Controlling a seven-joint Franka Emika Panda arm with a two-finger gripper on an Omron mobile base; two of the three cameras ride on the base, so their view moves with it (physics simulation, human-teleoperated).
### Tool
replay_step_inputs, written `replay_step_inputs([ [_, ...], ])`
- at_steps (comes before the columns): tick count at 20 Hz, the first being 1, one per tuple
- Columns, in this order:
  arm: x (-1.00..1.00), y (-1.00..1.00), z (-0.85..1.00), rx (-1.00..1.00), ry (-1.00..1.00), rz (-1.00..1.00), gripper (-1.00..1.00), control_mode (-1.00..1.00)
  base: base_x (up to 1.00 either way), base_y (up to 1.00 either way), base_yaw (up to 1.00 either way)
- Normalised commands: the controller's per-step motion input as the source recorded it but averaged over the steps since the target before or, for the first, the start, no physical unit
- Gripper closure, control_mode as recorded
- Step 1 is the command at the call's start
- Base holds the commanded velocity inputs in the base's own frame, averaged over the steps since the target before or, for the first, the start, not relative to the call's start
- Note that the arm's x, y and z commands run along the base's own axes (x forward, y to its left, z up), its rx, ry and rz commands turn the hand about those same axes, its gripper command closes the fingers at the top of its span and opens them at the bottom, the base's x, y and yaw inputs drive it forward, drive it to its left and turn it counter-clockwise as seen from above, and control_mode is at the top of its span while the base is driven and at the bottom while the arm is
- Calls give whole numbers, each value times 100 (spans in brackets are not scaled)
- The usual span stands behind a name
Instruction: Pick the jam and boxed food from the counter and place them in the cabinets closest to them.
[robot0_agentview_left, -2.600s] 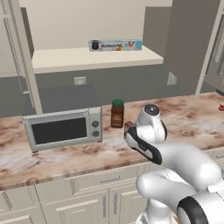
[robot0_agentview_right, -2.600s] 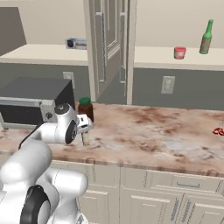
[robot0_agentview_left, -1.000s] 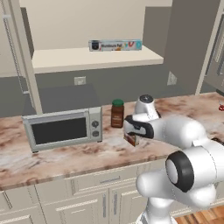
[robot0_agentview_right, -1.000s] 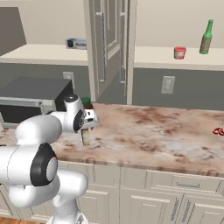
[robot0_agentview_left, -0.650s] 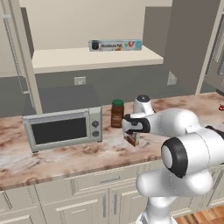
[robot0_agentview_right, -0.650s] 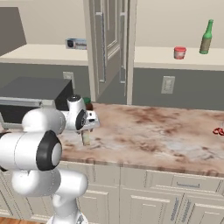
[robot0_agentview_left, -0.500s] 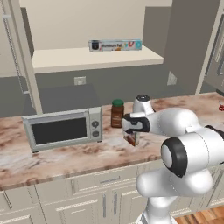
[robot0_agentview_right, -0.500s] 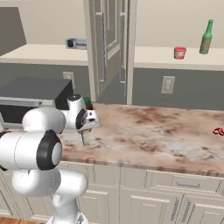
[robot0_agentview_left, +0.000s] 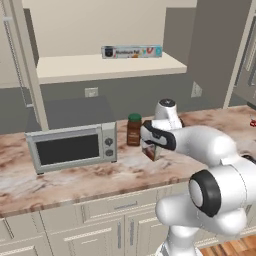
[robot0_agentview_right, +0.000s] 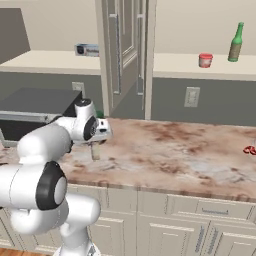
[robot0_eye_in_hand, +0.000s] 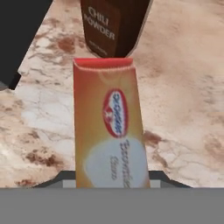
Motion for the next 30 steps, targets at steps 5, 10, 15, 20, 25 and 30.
replay_step_inputs([
  [5,-44,4,88,0,0,0,100,-100,0,0,0],
  [10,-58,1,91,0,0,1,100,-100,0,0,0],
  [15,-62,22,92,0,-1,1,100,-100,0,0,0],
  [20,-58,31,91,0,-3,0,100,-100,0,0,0],
  [25,-48,33,89,0,-2,0,100,-100,0,0,0],
  [30,-42,32,89,0,-7,0,100,-100,0,0,0],
])
